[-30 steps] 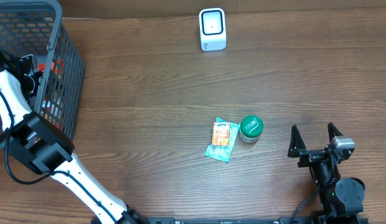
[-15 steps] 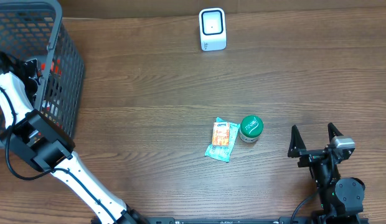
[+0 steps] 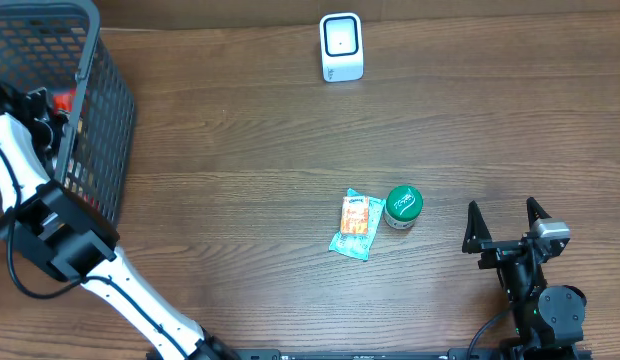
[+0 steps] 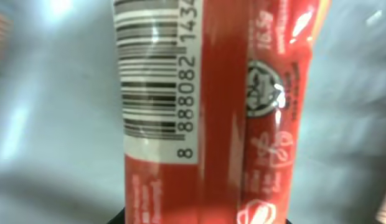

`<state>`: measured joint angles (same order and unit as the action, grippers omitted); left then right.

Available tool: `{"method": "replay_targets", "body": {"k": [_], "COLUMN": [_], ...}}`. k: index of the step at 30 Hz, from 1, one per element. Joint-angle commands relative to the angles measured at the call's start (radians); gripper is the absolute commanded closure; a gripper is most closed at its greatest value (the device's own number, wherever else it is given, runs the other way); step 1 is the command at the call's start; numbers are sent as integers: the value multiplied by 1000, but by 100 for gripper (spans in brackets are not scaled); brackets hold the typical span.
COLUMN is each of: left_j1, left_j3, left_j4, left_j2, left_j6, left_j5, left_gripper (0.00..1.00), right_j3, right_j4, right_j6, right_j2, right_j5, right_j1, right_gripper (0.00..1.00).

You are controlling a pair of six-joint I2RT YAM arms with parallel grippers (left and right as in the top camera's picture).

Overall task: Scan the item barcode
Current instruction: 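Lift the pasta pack out of the basket toward the table centre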

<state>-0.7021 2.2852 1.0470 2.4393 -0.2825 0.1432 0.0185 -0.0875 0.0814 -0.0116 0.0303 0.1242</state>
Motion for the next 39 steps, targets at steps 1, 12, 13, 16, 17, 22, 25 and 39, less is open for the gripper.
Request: {"method": "replay_targets", "body": {"k": [1, 12, 13, 16, 17, 22, 25, 39], "left_j1": [9, 11, 16, 40, 55, 173, 278, 867], "left_j3": [24, 24, 24, 24, 24, 23, 21, -569], "left_j4": [-45, -96, -95, -74, -56, 111, 259, 203], "left_j2": [-294, -677, -726, -801, -825, -903, -903, -877], "left_j6": [79, 253, 277, 313, 317, 343, 343, 410], "left_j5": [10, 41, 68, 101, 106, 108, 108, -52], "left_gripper": [87, 94, 94, 94, 93, 94, 96, 96], "right_j3": [-11, -11, -11, -11, -11, -11, -11, -11], "right_j4": [6, 6, 6, 6, 6, 6, 6, 6], "right_j6": [-4, -4, -4, -4, -4, -4, -4, -4], "right_j2": [9, 9, 9, 9, 9, 9, 9, 9], "right_j5": [-3, -3, -3, -3, -3, -3, -3, -3], "right_j1": [-4, -4, -4, -4, -4, -4, -4, -4], "right_gripper": [0, 0, 0, 0, 0, 0, 0, 0]}}
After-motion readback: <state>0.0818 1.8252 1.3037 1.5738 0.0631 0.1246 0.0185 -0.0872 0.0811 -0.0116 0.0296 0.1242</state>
